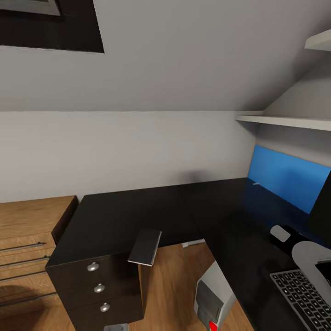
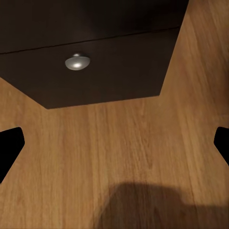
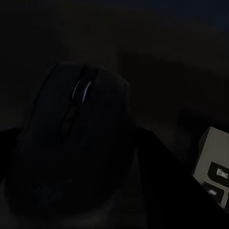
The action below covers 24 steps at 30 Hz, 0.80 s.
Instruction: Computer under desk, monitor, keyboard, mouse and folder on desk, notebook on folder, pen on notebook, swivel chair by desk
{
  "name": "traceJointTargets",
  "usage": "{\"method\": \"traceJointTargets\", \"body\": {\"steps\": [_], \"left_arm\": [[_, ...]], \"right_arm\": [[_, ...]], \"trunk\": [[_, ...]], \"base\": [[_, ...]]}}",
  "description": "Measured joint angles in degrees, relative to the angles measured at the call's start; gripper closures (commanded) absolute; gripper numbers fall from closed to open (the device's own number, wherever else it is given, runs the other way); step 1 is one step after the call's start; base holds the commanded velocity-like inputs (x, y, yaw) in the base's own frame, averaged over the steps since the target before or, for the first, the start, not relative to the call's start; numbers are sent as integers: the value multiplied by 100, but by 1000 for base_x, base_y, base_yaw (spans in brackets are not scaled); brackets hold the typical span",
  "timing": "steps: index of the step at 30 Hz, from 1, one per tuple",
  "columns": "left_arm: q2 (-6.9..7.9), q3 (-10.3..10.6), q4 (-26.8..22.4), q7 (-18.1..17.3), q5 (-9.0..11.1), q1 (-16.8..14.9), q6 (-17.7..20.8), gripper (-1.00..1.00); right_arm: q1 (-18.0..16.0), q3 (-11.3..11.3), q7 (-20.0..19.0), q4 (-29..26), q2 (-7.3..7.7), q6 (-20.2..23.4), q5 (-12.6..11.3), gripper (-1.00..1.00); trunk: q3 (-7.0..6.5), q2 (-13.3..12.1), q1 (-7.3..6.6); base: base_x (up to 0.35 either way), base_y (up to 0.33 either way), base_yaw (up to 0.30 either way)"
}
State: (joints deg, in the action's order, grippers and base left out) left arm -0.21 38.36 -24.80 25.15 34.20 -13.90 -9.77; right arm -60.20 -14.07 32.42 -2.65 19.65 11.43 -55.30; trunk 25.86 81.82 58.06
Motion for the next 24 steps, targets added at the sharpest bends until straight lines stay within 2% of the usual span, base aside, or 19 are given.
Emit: {"method": "traceJointTargets", "body": {"steps": [8,16,24], "left_arm": [[0,0,0,-3,7,0,1,-100],[0,18,2,-13,-5,0,-7,-100],[3,7,10,1,6,-1,-9,-100]], "right_arm": [[0,-1,-9,-9,-9,0,6,100],[0,-3,-15,-10,-12,-7,7,100],[0,-3,-18,-19,-25,-31,11,100]], "trunk": [[144,321,176],[144,322,176],[144,323,177]], "base": [[0,0,0],[-3,0,0],[-119,0,0]]}}
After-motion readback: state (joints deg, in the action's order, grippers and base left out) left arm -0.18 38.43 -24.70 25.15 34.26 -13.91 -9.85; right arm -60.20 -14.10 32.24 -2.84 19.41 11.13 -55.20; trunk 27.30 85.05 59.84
